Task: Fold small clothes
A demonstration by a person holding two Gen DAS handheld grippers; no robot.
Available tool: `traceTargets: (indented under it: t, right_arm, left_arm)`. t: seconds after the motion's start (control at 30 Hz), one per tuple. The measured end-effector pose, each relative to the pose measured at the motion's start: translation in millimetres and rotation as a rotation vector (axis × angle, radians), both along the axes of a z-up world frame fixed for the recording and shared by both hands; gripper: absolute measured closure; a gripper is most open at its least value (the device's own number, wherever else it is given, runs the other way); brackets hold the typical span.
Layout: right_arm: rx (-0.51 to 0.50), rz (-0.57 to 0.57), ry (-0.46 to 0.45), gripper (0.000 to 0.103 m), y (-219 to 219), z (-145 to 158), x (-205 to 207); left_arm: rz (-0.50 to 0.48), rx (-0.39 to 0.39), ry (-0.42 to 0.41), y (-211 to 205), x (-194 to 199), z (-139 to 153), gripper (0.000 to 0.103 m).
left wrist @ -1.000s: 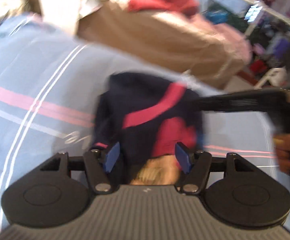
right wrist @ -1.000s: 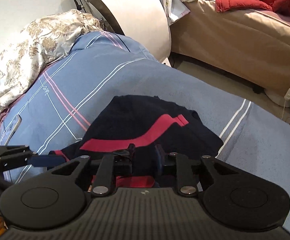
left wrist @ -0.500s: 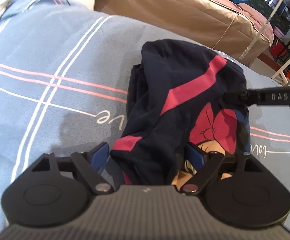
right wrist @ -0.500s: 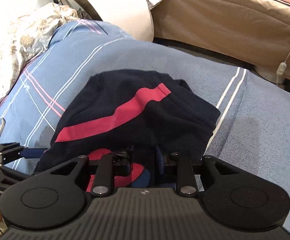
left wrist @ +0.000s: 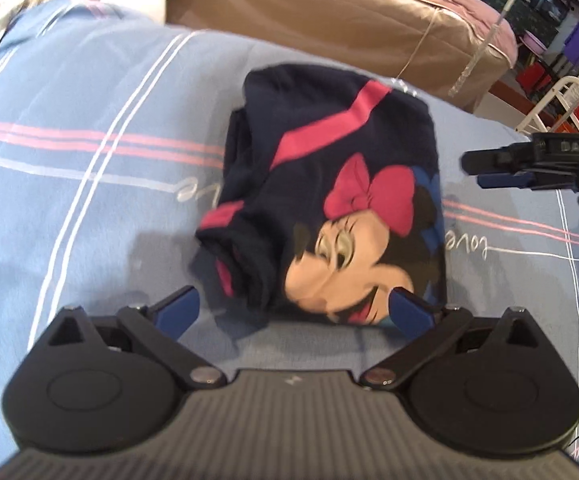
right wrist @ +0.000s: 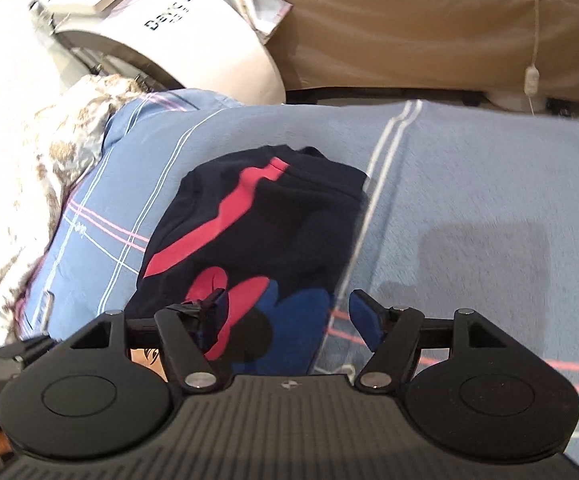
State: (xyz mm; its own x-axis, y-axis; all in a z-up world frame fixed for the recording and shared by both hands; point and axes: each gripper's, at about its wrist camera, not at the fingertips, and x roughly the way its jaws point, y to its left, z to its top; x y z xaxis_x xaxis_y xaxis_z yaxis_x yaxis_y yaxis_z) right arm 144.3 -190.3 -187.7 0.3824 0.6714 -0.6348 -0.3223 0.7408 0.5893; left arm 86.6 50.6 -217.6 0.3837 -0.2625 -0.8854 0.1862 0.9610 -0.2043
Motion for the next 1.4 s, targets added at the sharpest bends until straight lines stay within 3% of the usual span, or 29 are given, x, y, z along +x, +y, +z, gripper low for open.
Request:
traceTargets:
  t: [0.27, 0.4, 0.6, 0.7, 0.87, 0.97, 1.0, 1.03, 1.07, 1.13, 1.27, 1.33, 1.4]
  right_arm:
    - [0.159, -0.062, 0.102, 0.0, -16, -36, 1]
    - [0.211, -0.111, 0.131, 0.0, -19, -54, 9]
    - [0.3, -0.127, 0.14, 0.0, -14, -64, 26]
    - [0.323, -0.092, 0.142, 0.0, -3, -61, 36]
    - [0.359, -0.083, 0.154, 0.0, 15, -65, 54]
    - [0.374, -0.1, 0.158, 0.001, 16, -67, 61]
    - [0.359, -0.105, 0.159, 0.02, 18, -67, 62]
    - [0.329, -0.114, 0.16, 0.048, 18, -67, 62]
    - [0.314, -0.118, 0.164, 0.051, 18, -68, 62]
    - [0.308, -0.127, 0.161, 0.058, 18, -68, 59]
    - [0.23, -0.134, 0.105, 0.066, 24, -49, 49]
    - [0.167, -0.138, 0.078, 0.068, 27, -37, 44]
    - [0.054, -0.103, 0.018, 0.068, 36, -21, 38]
  left_arm:
    - [0.184, -0.241, 0.073, 43, -14, -46, 0.0]
    - [0.218, -0.355, 0.052, 50, -7, -59, 0.0]
    - [0.234, -0.49, 0.058, 42, 18, -69, 0.0]
    - [0.241, -0.503, 0.037, 37, 28, -73, 0.0]
    - [0.294, -0.593, 0.032, 43, 47, -83, 0.003]
    - [0.306, -0.586, 0.036, 44, 55, -83, 0.019]
    - [0.309, -0.566, 0.037, 43, 56, -83, 0.034]
    - [0.314, -0.539, 0.04, 43, 56, -82, 0.055]
    - [0.32, -0.526, 0.05, 43, 57, -82, 0.062]
    - [0.33, -0.532, 0.065, 43, 57, -81, 0.066]
    - [0.31, -0.459, 0.06, 30, 60, -64, 0.07]
    - [0.289, -0.395, 0.064, 22, 63, -53, 0.071]
    - [0.245, -0.281, 0.065, 8, 67, -42, 0.072]
